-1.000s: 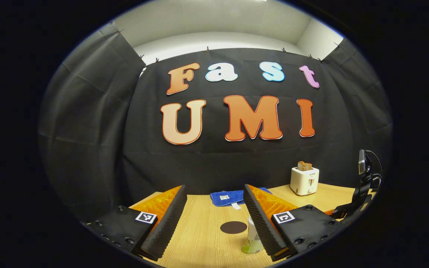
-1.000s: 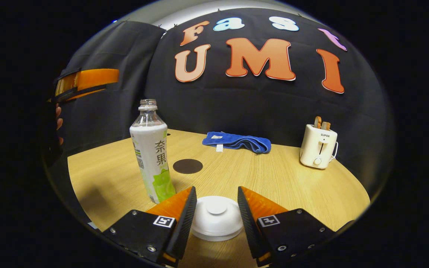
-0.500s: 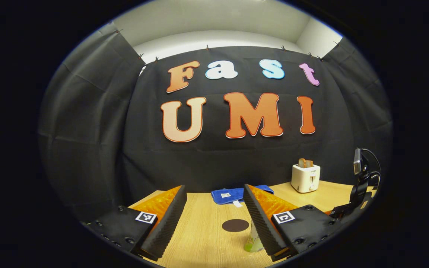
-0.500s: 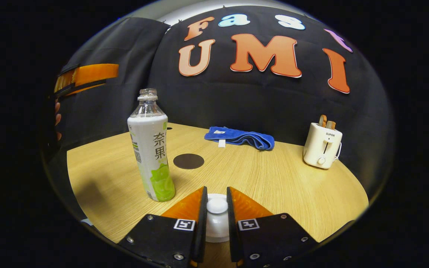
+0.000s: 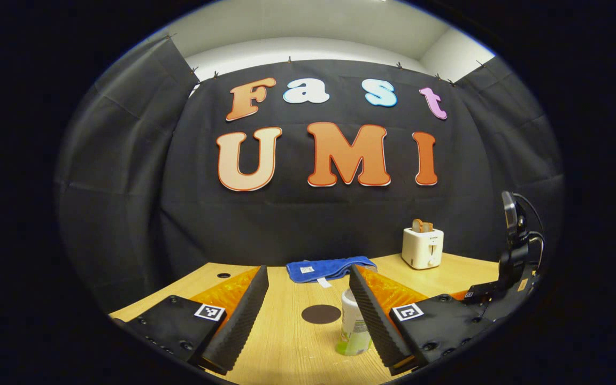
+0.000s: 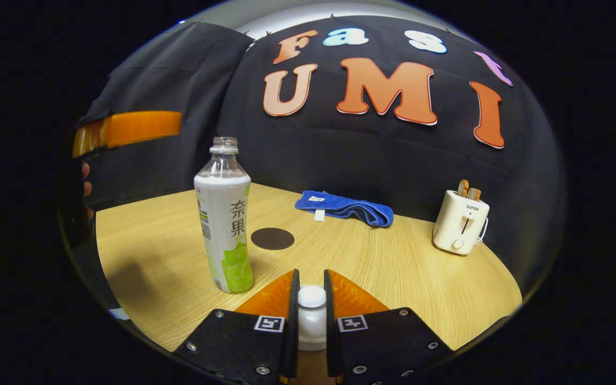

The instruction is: Open the teacup lid with one hand, grasp the water bottle and pour water into the teacup with the other hand; after pouring, place the water bottle on the coaster and then close the teacup lid.

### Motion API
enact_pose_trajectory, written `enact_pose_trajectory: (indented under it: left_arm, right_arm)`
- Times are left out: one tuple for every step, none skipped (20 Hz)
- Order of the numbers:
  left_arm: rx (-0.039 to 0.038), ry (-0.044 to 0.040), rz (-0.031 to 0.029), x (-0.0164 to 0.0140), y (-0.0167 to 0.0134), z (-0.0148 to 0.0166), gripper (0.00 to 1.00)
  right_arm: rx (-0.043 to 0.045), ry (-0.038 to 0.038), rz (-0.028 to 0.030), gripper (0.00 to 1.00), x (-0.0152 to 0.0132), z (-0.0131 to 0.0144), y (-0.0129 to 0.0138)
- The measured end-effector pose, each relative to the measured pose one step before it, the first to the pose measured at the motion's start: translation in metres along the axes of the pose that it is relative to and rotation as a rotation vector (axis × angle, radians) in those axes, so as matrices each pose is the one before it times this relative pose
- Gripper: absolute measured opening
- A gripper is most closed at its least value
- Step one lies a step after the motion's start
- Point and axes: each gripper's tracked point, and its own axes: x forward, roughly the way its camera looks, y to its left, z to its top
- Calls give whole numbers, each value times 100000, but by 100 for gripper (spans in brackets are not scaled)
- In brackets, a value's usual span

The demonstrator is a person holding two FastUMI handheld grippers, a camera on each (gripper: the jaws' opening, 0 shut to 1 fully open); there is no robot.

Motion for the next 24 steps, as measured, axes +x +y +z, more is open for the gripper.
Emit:
enact_pose_trajectory:
  left_arm:
    - [-396, 811, -1194, -70, -499, -531, 97]
    - [-391, 563, -1660, -94, -489, -440, 97]
    - [-230, 554, -1552, -38, -555, -385, 97]
    - [-109, 454, -1537, -13, -479, -369, 98]
    - [-274, 947, -1323, 12, -455, -540, 98]
    - [-468, 1266, -1451, 39, -491, -530, 97]
    - [-634, 1183, -982, 96, -239, -570, 98]
    - [-735, 1415, -784, 165, -116, -579, 97]
    - [-874, 1358, -744, 174, -315, -673, 98]
    - [-800, 1695, -765, 118, -245, -720, 98]
    - [-862, 1851, -824, 333, -197, -820, 98]
    - [-1328, 2344, -693, 272, -261, -933, 97]
    - [-1479, 2745, -2013, 177, -484, -1187, 98]
    - [-922, 3074, -1322, 189, -489, -808, 98]
    - [-216, 1729, 59, 501, 203, -670, 98]
    - [10, 580, 329, 393, 152, -357, 97]
    - [-257, 1110, 25, 432, -170, -616, 98]
    - [-438, 1257, 26, 354, -89, -484, 98]
    - [-352, 1397, 3, 372, 7, -574, 97]
    - [-281, 1259, 115, 458, 107, -591, 98]
    - [-460, 1256, 287, 465, 111, -408, 98]
    - [-230, 1436, 135, 247, 3, -530, 97]
    - [-251, 1877, 215, 297, 88, -513, 98]
    - [-317, 1255, 358, 175, 242, -486, 97]
  right_arm:
    - [187, -634, 57, 22, -195, 423, -7]
    - [421, -671, -250, 22, -93, 275, -163]
    - [376, -566, 39, 22, -229, 257, -68]
    - [1063, -986, 462, 22, -220, 364, -46]
    - [2720, -1075, 1521, 22, -139, 351, 96]
    - [2878, -147, 1086, 22, -125, 137, -22]
    - [1418, -504, -519, 21, -114, 224, -262]
    - [-156, -663, -1148, 22, -154, 265, -389]
    - [-107, -543, -581, 22, -284, 226, -237]
    - [497, -492, 167, 22, -157, 226, -94]
    - [595, -781, 67, 22, -193, 335, -146]
    - [287, -764, -120, 22, -128, 329, -135]
    - [16, -624, -223, 22, -115, 137, -187]
    - [230, -529, -304, 22, -179, 245, -173]
    - [470, -102, 131, 22, -57, 163, -68]
    - [480, -284, -111, 22, -35, 159, -112]
    - [137, -294, -116, 22, -104, 106, -111]
    - [-128, -519, -673, 22, -63, 145, -175]
    - [-139, -124, -301, 22, -61, -14, -151]
    - [29, -191, -200, 22, -86, 124, -82]
    - [116, -19, -158, 22, -60, -10, -103]
    - [227, 226, -43, 22, -46, -26, -109]
    - [442, -54, -428, 22, -46, -44, -303]
    - [659, 179, -9, 22, 67, -53, -111]
